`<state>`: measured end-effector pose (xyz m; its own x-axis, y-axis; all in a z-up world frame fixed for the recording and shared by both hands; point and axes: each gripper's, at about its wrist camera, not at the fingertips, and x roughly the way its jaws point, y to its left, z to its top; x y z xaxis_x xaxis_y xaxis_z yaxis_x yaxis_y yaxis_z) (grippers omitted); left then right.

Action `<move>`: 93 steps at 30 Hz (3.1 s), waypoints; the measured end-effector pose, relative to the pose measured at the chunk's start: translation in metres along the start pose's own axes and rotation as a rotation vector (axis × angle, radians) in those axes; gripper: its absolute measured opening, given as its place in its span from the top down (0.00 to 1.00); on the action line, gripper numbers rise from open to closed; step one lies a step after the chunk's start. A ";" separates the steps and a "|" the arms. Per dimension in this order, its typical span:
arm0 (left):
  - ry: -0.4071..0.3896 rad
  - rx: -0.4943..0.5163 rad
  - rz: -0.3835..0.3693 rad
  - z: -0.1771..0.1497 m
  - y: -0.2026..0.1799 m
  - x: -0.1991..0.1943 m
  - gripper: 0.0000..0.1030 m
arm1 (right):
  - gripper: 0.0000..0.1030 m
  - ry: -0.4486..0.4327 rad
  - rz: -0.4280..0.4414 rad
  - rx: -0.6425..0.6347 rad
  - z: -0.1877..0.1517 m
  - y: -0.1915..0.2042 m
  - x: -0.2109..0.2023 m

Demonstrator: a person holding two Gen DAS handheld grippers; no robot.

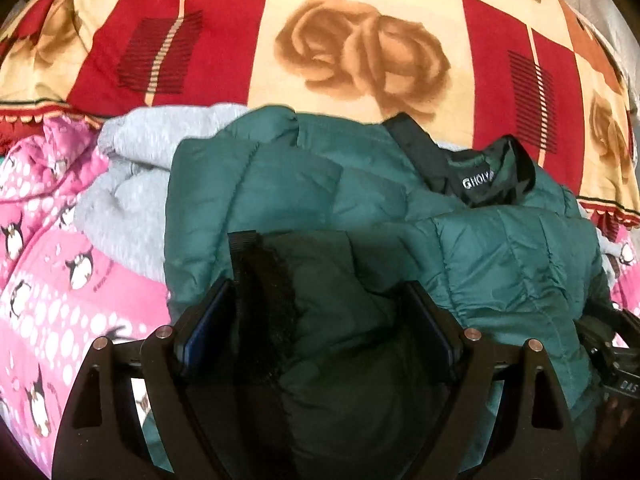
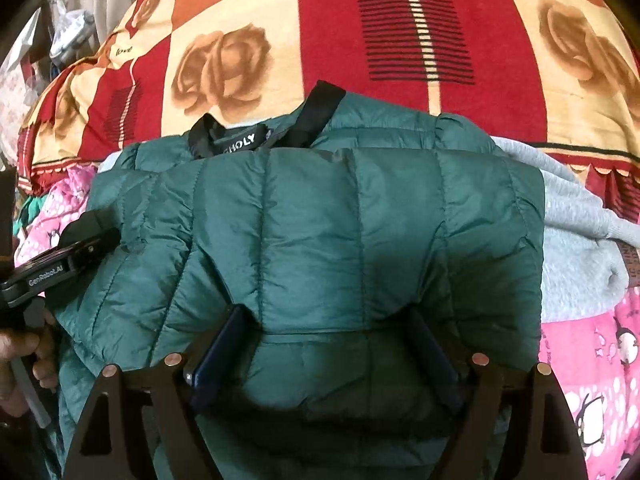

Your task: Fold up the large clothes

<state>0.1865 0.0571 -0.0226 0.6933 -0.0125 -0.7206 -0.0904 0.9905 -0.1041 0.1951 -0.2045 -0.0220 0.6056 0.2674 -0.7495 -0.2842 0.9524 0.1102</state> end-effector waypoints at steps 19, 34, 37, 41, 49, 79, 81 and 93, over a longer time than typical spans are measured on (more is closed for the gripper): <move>-0.113 -0.079 -0.027 -0.011 0.050 -0.123 0.16 | 0.25 -0.127 0.036 0.000 -0.068 0.003 -0.142; 0.049 0.143 0.061 -0.163 0.009 -0.134 0.12 | 0.05 0.001 -0.045 -0.146 -0.177 0.016 -0.114; 0.004 0.087 0.026 -0.173 0.019 -0.135 0.10 | 0.01 -0.011 -0.049 -0.131 -0.179 0.016 -0.113; -0.017 0.088 0.042 -0.174 0.016 -0.136 0.09 | 0.01 -0.017 -0.063 -0.128 -0.180 0.017 -0.115; -0.019 0.087 0.042 -0.173 0.018 -0.135 0.08 | 0.01 -0.051 -0.091 -0.144 -0.183 0.022 -0.114; -0.041 0.072 0.047 -0.175 0.019 -0.134 0.02 | 0.00 -0.094 -0.112 -0.145 -0.188 0.025 -0.115; -0.043 0.072 0.049 -0.175 0.019 -0.134 0.02 | 0.00 -0.094 -0.111 -0.144 -0.188 0.024 -0.115; -0.052 0.075 0.039 -0.175 0.021 -0.134 0.01 | 0.00 -0.099 -0.115 -0.146 -0.189 0.025 -0.115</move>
<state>-0.0335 0.0552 -0.0478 0.7267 0.0316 -0.6862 -0.0656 0.9976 -0.0236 -0.0218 -0.2390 -0.0561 0.7083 0.1781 -0.6830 -0.3094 0.9481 -0.0737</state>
